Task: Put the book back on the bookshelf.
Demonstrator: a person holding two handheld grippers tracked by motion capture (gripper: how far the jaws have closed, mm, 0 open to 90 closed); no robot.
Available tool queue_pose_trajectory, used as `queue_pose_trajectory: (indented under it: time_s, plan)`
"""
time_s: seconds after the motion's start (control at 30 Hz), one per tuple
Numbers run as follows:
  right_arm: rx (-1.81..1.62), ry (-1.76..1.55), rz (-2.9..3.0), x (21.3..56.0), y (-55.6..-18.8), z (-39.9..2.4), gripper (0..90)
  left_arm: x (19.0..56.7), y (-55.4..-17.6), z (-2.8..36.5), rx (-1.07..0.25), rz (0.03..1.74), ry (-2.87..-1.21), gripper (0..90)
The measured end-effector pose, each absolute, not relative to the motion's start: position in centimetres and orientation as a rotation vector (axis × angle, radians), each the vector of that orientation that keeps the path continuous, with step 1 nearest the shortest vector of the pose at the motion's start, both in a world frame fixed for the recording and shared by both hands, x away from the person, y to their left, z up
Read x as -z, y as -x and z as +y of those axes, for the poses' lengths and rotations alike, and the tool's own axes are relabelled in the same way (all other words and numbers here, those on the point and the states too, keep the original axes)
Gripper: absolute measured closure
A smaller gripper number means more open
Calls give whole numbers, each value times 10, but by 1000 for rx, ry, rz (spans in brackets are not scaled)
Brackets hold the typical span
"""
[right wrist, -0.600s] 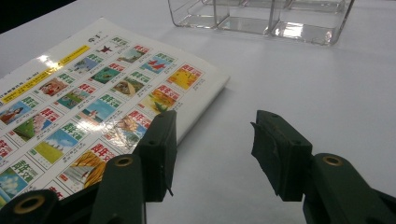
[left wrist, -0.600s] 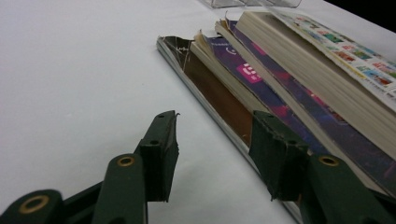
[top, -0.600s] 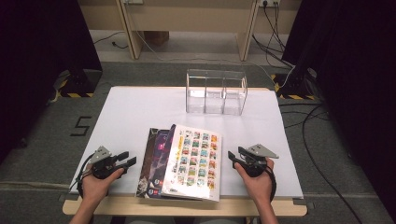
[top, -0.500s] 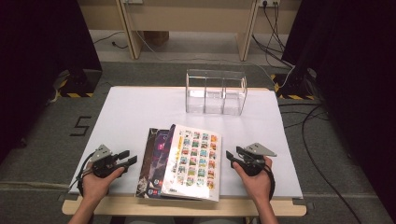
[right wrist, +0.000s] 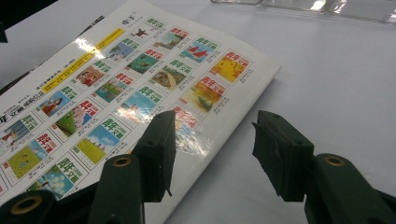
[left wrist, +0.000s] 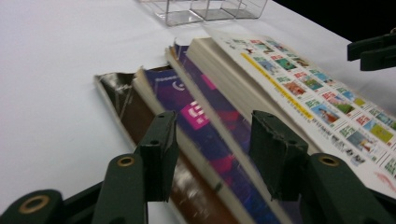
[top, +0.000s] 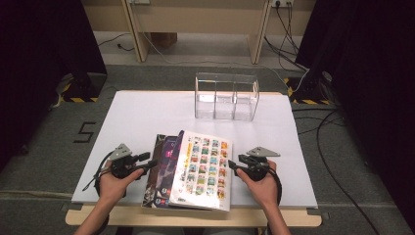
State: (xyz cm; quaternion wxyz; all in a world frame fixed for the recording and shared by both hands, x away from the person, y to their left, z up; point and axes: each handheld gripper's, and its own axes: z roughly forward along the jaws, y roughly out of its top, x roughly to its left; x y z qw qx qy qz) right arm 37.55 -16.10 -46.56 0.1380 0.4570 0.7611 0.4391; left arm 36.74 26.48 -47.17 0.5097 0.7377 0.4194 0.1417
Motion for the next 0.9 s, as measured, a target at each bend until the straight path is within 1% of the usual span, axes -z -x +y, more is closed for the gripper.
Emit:
queue_pose_trajectory:
  time_s: [0.13, 0.17, 0.4, 0.47, 0.5, 0.53, 0.7, 0.73, 0.9]
  plan:
    - [-1290, -1345, 2235, 465, -377, -158, 487, 467, -376, 244, -295, 984, -1815, 514]
    - [-1304, -1359, 2267, 465, -377, -155, 483, 466, -380, 234, -258, 967, -1835, 519]
    - [-1250, -1384, 2346, 467, -377, -149, 462, 473, -395, 205, -156, 957, -1886, 521]
    - [-1240, -1396, 2360, 469, -377, -149, 457, 474, -396, 202, -141, 962, -1882, 516]
    - [-1213, -1408, 2392, 472, -378, -148, 453, 476, -400, 198, -115, 977, -1880, 497]
    - [-1213, -1408, 2392, 472, -378, -148, 453, 476, -400, 198, -115, 977, -1880, 491]
    - [-1238, -1482, 2402, 476, -382, -149, 426, 480, -406, 195, -76, 1025, -1867, 486]
    - [-1267, -1522, 2405, 477, -385, -149, 401, 480, -407, 195, -71, 1030, -1864, 486]
    - [-1249, -1510, 2426, 476, -389, -147, 379, 481, -409, 192, -37, 1064, -1855, 485]
